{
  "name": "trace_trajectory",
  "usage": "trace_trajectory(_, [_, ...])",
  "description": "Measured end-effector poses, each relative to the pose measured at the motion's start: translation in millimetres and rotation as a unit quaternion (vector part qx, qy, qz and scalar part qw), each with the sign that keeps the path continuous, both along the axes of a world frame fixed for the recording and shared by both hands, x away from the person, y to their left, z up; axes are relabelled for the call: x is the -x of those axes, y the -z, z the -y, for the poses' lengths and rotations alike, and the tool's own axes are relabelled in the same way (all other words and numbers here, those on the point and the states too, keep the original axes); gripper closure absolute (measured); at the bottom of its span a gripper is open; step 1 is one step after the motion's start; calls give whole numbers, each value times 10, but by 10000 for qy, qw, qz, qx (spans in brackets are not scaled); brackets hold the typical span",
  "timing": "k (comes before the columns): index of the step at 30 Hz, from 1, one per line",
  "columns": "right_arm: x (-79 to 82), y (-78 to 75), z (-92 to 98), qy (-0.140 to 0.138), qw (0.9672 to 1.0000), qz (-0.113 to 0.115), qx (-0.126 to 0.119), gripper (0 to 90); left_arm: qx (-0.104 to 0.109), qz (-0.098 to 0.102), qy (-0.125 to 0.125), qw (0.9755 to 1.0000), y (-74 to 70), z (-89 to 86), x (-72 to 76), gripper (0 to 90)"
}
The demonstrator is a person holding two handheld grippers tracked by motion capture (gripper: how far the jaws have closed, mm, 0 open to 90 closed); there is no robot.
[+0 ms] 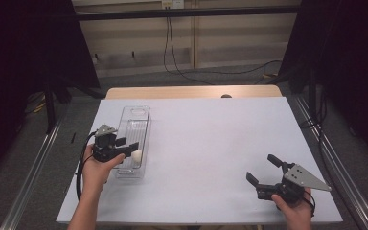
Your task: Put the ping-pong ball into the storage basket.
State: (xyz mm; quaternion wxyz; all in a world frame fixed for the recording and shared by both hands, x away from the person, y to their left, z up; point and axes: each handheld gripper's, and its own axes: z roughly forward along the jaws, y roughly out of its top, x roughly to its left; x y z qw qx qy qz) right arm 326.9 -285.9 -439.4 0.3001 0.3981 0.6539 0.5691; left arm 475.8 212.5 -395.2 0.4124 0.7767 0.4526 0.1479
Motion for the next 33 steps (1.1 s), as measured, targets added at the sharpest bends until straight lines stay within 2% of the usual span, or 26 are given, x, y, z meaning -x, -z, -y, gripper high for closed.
trace_trajectory(2, [-1, 1, 0, -6, 10000, 2, 5, 18, -31, 9, 46, 10000, -5, -11, 9, 390])
trace_trajectory(6, [1, 2, 1, -6, 10000, -21, -9, 18, 38, 110, -34, 9999, -9, -11, 38, 355])
trace_trajectory(13, [5, -1, 3, -5, 10000, 2, 6, 18, 134, 193, -19, 9997, 6, -32, 84, 311])
trace_trajectory(19, [9, -3, 10, -19, 10000, 6, 16, 18, 105, 321, -43, 9994, 3, -35, 126, 267])
trace_trajectory(22, [7, -4, 9, -22, 10000, 13, 17, 18, 262, 366, -104, 9989, 6, -35, 148, 236])
trace_trajectory(24, [4, -2, 1, 3, 10000, -3, -21, 18, 219, 386, -109, 9990, 7, -39, 162, 217])
trace_trajectory(28, [3, -7, -14, -30, 10000, -19, -14, 18, 351, 481, -63, 9982, 9, -42, 195, 194])
trace_trajectory(33, [-7, -3, -13, -51, 10000, -6, -3, 18, 382, 516, -116, 9979, 12, -64, 231, 168])
